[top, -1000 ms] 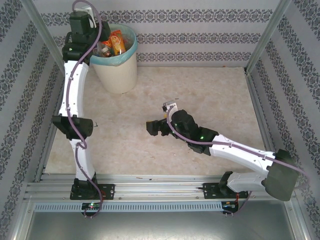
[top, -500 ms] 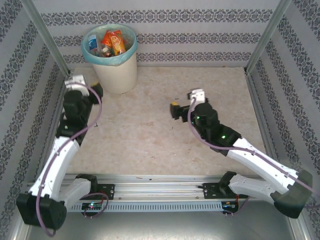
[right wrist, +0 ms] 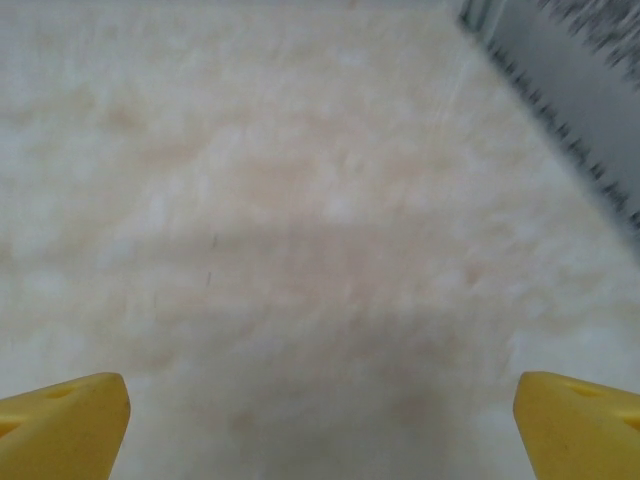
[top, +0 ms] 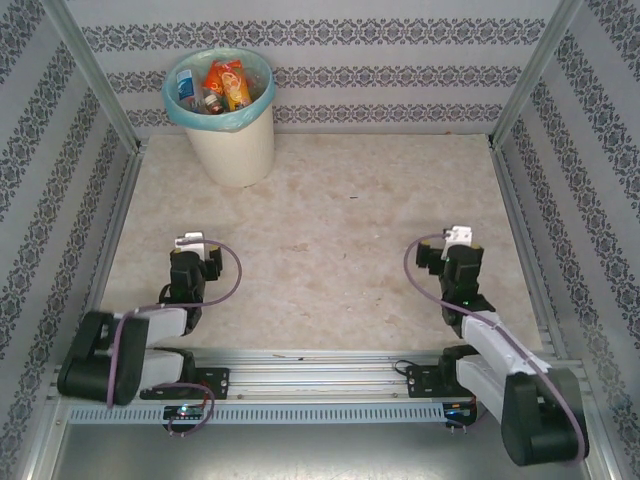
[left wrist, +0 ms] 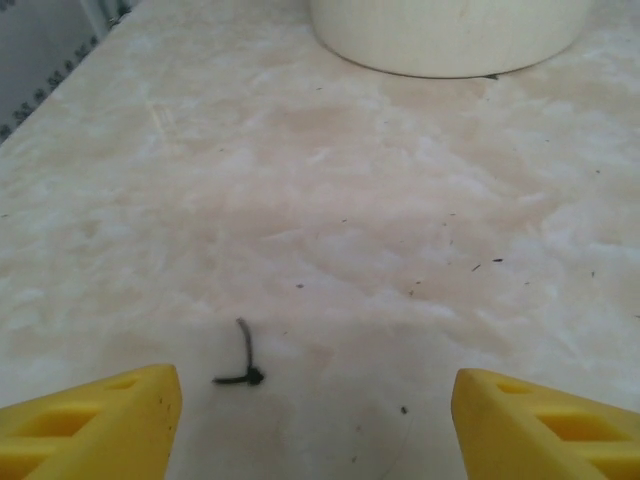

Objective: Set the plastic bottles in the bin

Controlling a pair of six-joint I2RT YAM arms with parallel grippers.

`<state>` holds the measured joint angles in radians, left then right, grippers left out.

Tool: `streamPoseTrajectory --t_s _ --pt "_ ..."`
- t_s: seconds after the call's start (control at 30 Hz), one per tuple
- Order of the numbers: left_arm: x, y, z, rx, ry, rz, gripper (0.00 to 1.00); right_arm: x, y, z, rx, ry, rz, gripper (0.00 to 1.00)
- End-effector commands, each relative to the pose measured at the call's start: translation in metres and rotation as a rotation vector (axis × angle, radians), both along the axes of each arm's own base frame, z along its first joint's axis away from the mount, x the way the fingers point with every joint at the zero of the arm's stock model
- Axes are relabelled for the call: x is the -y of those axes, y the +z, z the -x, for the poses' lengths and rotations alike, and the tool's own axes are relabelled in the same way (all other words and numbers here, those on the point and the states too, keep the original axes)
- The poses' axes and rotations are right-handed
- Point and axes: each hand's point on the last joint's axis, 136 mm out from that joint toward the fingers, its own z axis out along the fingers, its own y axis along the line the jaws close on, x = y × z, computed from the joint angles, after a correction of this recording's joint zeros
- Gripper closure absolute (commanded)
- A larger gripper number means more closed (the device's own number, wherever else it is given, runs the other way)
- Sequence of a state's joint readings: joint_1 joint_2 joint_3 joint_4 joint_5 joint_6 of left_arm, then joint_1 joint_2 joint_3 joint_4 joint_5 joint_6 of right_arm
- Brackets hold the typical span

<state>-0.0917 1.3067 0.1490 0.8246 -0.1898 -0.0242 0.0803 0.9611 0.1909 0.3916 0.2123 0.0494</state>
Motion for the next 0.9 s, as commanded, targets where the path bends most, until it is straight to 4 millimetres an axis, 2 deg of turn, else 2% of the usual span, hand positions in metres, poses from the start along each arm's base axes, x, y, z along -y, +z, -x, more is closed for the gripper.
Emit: streamPoseTrajectory --t_s 0.0,0.1,0.17,0.23,0.3,0.33,0.4,0.5,0.57,0.87 --pt "0.016 0.061 -0.026 0.308 -0.102 -0.044 0.22 -0.023 0.040 -0.025 0.235 0.135 -0.020 0.02" --pt "0.023 0.038 -0.034 0.274 -0.142 -0.050 0.15 -0.032 0.039 -0.038 0.229 0.199 -0.012 0.02" --pt "0.029 0.033 -0.042 0.253 -0.182 -0.062 0.11 -0.034 0.040 -0.049 0.239 0.210 -0.010 0.02" --pt "0.018 0.032 -0.045 0.226 -0.107 -0.050 0.06 -0.037 0.033 -0.060 0.231 0.236 -0.010 0.02" --pt "0.006 0.032 -0.049 0.214 -0.033 -0.051 0.00 -0.033 0.013 -0.073 0.195 0.221 -0.024 0.02" --pt "0.002 0.031 -0.050 0.207 -0.008 -0.049 0.00 -0.029 0.014 -0.084 0.222 0.188 -0.031 0.02" --pt "-0.002 0.030 -0.053 0.188 0.018 -0.050 0.00 -0.005 0.007 -0.088 0.128 0.051 -0.042 0.02" --pt "-0.003 0.028 -0.059 0.158 0.025 -0.054 0.00 0.004 0.015 -0.090 0.203 0.003 -0.049 0.02" --pt "-0.004 0.027 -0.062 0.142 0.029 -0.057 0.00 0.003 0.012 -0.089 0.161 0.009 -0.046 0.02" --pt "-0.004 0.025 -0.063 0.128 0.033 -0.052 0.00 -0.001 0.013 -0.091 0.168 0.031 -0.039 0.02"
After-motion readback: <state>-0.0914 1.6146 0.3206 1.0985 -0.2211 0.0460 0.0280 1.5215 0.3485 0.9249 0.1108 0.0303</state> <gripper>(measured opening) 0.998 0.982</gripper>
